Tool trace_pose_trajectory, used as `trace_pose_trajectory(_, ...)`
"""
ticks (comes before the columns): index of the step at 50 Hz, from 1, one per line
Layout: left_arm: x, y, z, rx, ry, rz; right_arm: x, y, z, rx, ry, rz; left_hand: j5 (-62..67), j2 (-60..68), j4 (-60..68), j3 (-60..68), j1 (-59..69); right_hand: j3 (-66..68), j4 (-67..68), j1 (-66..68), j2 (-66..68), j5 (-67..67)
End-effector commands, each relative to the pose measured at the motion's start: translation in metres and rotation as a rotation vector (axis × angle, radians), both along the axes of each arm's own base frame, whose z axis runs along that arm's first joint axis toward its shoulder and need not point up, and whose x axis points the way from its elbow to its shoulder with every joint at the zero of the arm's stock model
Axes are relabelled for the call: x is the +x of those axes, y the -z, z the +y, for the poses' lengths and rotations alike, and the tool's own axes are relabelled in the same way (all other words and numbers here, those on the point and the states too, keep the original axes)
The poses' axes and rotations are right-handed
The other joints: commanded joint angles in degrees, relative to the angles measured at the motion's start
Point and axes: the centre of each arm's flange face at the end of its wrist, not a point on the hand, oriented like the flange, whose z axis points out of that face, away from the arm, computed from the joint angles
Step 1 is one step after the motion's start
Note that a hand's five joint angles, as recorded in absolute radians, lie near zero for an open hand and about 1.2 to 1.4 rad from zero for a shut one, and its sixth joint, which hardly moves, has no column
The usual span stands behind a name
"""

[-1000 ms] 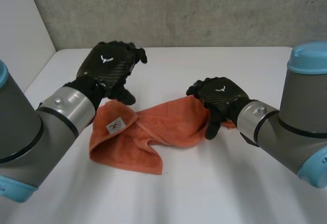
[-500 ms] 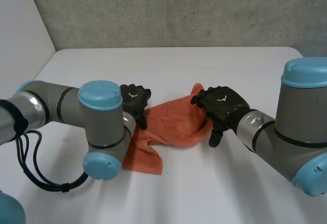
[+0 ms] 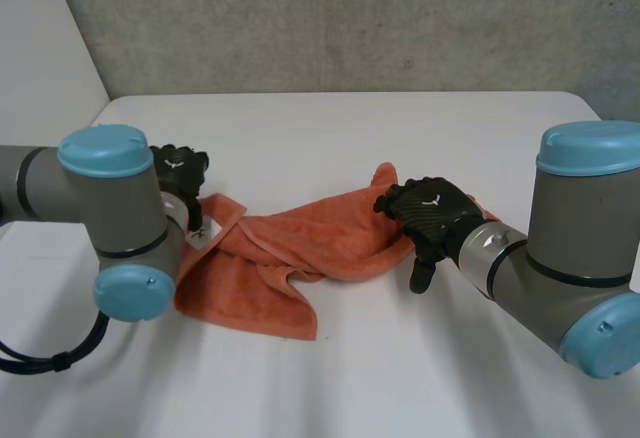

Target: Fold the laundry

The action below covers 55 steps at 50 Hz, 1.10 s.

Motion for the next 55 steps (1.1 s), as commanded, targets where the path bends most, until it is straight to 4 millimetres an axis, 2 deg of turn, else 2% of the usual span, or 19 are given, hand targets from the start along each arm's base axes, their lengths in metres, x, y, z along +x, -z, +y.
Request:
trace_pose_trajectory(1,0.015,0.009,-0.005,0.034,-0.033,-0.011,0.001,0.003,-0.003,0.002,0.0,0.009,3.2,2.0,2.5,1.7,1.5,-1.8,-3.0,-1.3,-2.0,-3.5)
trace_pose_trajectory(10,0.014,0.009,-0.003,0.037,-0.028,0.006,0.002,0.009,-0.004,0.013,0.0,0.015,3.0,1.8,2.3,1.5,1.3,-1.8,-3.0,-1.3,-2.0,-3.5)
trace_pose_trajectory(15,-0.007,-0.013,0.009,0.011,0.068,0.114,0.002,0.009,-0.004,0.013,0.0,0.015,-0.9,-2.1,-1.6,-2.4,-2.6,-1.8,-3.0,-1.3,-2.0,-3.5)
trace_pose_trajectory(21,-0.027,-0.015,0.023,0.026,0.14,0.183,0.002,0.01,-0.005,0.014,0.0,0.015,-0.2,-1.4,-0.9,-1.7,-1.9,-1.8,-3.0,-1.3,-2.0,-3.5)
trace_pose_trajectory(24,-0.031,-0.013,0.026,0.03,0.152,0.181,0.001,0.01,-0.005,0.015,0.001,0.017,0.0,-1.2,-0.7,-1.5,-1.7,-1.8,-3.0,-1.3,-2.0,-3.5)
trace_pose_trajectory(34,-0.038,0.018,0.016,0.074,0.154,0.153,0.001,0.01,-0.005,0.014,0.001,0.015,0.5,-0.7,-0.2,-1.0,-1.2,-1.8,-3.0,-1.3,-2.0,-3.5)
trace_pose_trajectory(37,-0.038,0.023,0.013,0.078,0.146,0.147,0.001,0.01,-0.005,0.016,0.001,0.016,2.5,1.3,1.8,1.0,0.8,-1.8,-3.0,-1.3,-2.0,-3.5)
trace_pose_trajectory(43,-0.033,0.024,0.005,0.057,0.14,0.088,0.0,0.01,-0.007,0.013,0.007,0.015,18.4,17.3,17.7,16.9,16.7,-1.8,-3.0,-1.3,-2.0,-3.5)
trace_pose_trajectory(49,-0.022,0.026,-0.006,0.023,0.141,-0.049,-0.001,0.008,-0.012,0.009,0.015,0.013,18.8,17.6,18.1,17.3,17.1,-1.8,-3.0,-1.3,-2.0,-3.5)
trace_pose_trajectory(51,-0.013,0.03,-0.012,0.025,0.125,-0.096,-0.001,0.008,-0.012,0.007,0.015,0.012,18.6,17.5,17.9,17.1,16.9,-1.8,-3.0,-1.3,-2.0,-3.5)
trace_pose_trajectory(55,-0.007,0.031,-0.013,0.032,0.114,-0.109,-0.001,0.007,-0.012,0.006,0.015,0.012,18.6,17.5,17.9,17.1,16.9,-1.8,-2.9,-1.2,-1.9,-3.4)
